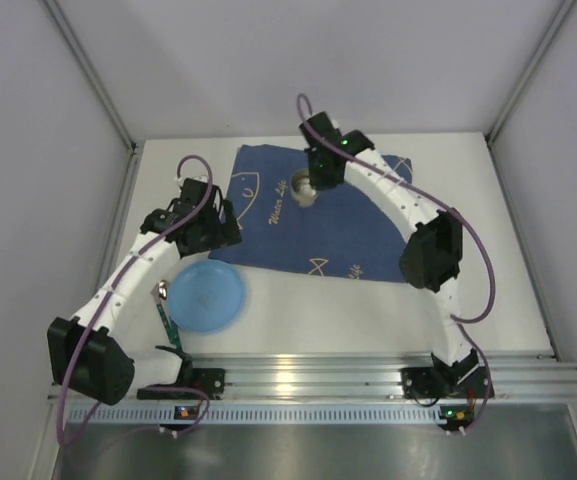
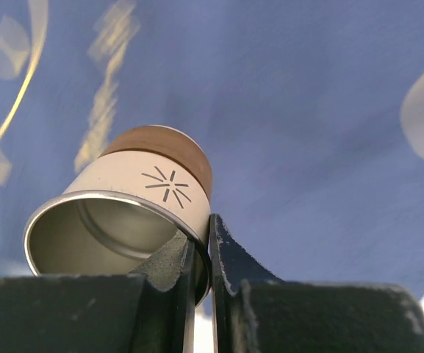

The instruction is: Set the dinner table for one person

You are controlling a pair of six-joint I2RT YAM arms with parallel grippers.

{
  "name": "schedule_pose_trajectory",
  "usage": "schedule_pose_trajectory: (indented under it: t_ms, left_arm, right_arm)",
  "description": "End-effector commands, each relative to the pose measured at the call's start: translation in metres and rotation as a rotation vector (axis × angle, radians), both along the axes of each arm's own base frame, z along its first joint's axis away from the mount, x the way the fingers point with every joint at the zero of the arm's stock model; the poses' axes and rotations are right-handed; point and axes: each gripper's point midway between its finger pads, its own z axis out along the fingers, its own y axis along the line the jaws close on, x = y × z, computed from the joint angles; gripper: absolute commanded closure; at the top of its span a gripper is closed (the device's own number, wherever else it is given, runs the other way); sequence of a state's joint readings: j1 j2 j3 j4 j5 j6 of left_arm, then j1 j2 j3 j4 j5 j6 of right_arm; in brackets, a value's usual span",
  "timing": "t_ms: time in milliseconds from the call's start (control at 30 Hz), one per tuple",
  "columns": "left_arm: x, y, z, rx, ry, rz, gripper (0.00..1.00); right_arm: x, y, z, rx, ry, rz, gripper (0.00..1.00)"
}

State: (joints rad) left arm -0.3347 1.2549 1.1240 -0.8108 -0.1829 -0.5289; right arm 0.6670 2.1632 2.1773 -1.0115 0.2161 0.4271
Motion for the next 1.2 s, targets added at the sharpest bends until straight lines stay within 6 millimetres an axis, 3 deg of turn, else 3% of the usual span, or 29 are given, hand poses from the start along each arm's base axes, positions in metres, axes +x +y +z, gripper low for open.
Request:
schedule_pose_trajectory:
  t_ms: [0, 33, 67, 133, 167, 267, 367, 600, 700, 733, 833, 900, 933, 1000, 1100, 1133, 1167]
  left_arm:
    - [0.013, -0.012, 0.007, -0.038, -0.019, -0.035, 0.05]
    - [0.013, -0.013, 0.005, -0.042, -0.009, -0.029, 0.05]
    - [0.012, -0.014, 0.001, -0.045, 0.004, -0.029, 0.05]
    - [0.012, -0.016, -0.003, -0.059, 0.019, -0.020, 0.05]
    - [0.012, -0.017, -0.005, -0.060, 0.024, -0.018, 0.05]
    - [0.016, -0.018, -0.009, -0.060, 0.037, -0.009, 0.06]
    - [0.022, -0.020, -0.013, -0.057, 0.050, 0.002, 0.06]
    - [0.037, -0.026, -0.019, -0.057, 0.078, 0.015, 0.07]
    - [0.042, -0.029, -0.024, -0.059, 0.094, 0.020, 0.07]
    - [0.043, -0.031, -0.024, -0.063, 0.097, 0.021, 0.07]
    - [0.049, -0.038, -0.030, -0.070, 0.115, 0.016, 0.07]
    - [0.056, -0.042, -0.029, -0.072, 0.108, 0.011, 0.07]
    - [0.058, -0.044, -0.036, -0.066, 0.122, 0.007, 0.07]
    - [0.067, -0.047, -0.037, -0.067, 0.118, 0.000, 0.07]
    - [0.086, -0.053, -0.044, -0.058, 0.112, -0.013, 0.07]
    - [0.094, -0.058, -0.044, -0.063, 0.088, -0.028, 0.07]
    - [0.100, -0.062, -0.053, -0.067, 0.097, -0.042, 0.08]
  right_arm:
    - [0.067, -0.082, 0.009, -0.073, -0.064, -0.206, 1.00]
    - [0.086, -0.107, -0.003, -0.083, -0.053, -0.267, 1.00]
    - [0.102, -0.116, 0.011, -0.055, -0.100, -0.302, 1.00]
    - [0.127, -0.147, 0.002, -0.040, -0.110, -0.387, 1.00]
    - [0.140, -0.155, 0.007, -0.010, -0.141, -0.412, 1.00]
    - [0.158, -0.182, -0.004, 0.015, -0.149, -0.478, 1.00]
    - [0.167, -0.197, -0.018, -0.004, -0.145, -0.501, 1.00]
    - [0.166, -0.231, -0.049, -0.057, -0.087, -0.558, 0.97]
    - [0.163, -0.239, -0.060, -0.048, -0.050, -0.565, 0.83]
    - [0.163, -0.243, -0.064, -0.048, -0.040, -0.570, 0.73]
    - [0.161, -0.245, -0.068, -0.032, -0.020, -0.565, 0.56]
    - [0.161, -0.245, -0.063, -0.016, -0.021, -0.560, 0.38]
    - [0.162, -0.248, -0.055, -0.006, -0.033, -0.565, 0.18]
    - [0.162, -0.247, -0.033, 0.030, -0.066, -0.570, 0.04]
    - [0.155, -0.238, -0.008, 0.084, -0.084, -0.563, 0.00]
    - [0.148, -0.233, 0.018, 0.107, -0.119, -0.557, 0.00]
    - [0.138, -0.231, 0.016, 0.103, -0.098, -0.555, 0.00]
